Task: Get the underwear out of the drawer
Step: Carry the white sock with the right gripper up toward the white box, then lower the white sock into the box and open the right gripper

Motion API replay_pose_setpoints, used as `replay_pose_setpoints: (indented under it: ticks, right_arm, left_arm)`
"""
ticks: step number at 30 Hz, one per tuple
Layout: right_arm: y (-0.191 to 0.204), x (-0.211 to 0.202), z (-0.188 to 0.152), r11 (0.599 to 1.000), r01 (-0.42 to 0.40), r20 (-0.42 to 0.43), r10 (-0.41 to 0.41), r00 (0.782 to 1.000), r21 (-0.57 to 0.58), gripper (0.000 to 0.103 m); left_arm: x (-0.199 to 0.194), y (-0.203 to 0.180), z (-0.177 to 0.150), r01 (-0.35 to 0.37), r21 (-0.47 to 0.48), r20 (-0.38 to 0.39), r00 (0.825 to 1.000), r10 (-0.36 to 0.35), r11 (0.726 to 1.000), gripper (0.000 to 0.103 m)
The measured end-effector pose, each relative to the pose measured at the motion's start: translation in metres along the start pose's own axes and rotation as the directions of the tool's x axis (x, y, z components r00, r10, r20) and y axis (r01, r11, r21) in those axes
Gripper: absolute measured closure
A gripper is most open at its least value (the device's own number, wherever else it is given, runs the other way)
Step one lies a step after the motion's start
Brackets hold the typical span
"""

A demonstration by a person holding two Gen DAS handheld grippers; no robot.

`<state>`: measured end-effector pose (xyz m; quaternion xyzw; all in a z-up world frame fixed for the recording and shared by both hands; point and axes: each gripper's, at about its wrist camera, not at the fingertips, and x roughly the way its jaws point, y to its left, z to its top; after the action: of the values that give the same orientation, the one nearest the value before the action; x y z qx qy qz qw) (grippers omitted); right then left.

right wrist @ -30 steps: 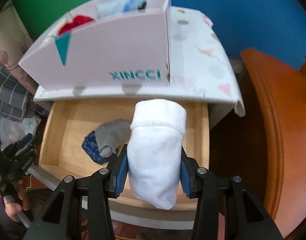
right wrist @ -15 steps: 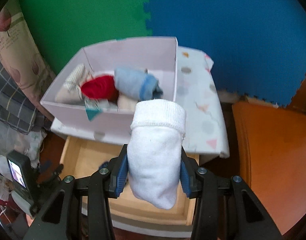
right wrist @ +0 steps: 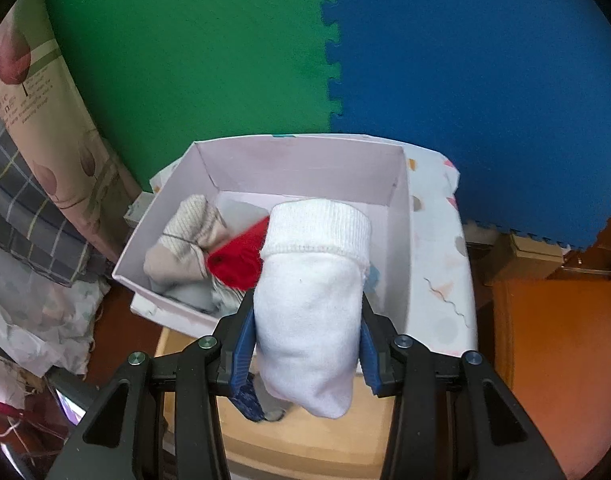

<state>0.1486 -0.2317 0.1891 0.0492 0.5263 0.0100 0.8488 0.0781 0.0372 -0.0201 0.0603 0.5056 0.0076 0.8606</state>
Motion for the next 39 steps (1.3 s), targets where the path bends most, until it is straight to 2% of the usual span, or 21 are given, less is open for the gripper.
replay_pose_setpoints:
  ticks: [10,20,30,36,39]
  right_arm:
    - [0.007,0.055,0.014,1.000,0.006,-0.063,-0.006,0.998,0.003,0.061]
    - [0.000,0.091,0.031,0.992,0.120,-0.047,-0.122,0.991,-0.043,0.060]
    - [-0.023,0.091,0.035,0.993,0.112,-0.047,-0.111,0.993,0.024,0.055]
    - [-0.022,0.081,0.034,0.995,0.100,-0.040,-0.099,0.994,0.020,0.042]
    - [-0.018,0.073,0.033,0.995,0.101,-0.029,-0.101,0.994,0.006,0.041]
  left_arm:
    - [-0.001,0.001,0.000,0.005,-0.002,0.000,1.000,-0.005,1.000,0.061]
    - [0.000,0.001,0.001,0.004,0.000,-0.003,1.000,-0.004,1.000,0.061]
    - [0.000,0.001,0.001,0.003,0.003,-0.004,1.000,-0.003,1.000,0.061]
    - [0.000,0.001,0.000,0.001,0.003,-0.006,1.000,-0.001,1.000,0.061]
    - [-0.001,0.001,-0.001,-0.001,0.004,-0.006,1.000,0.001,1.000,0.061]
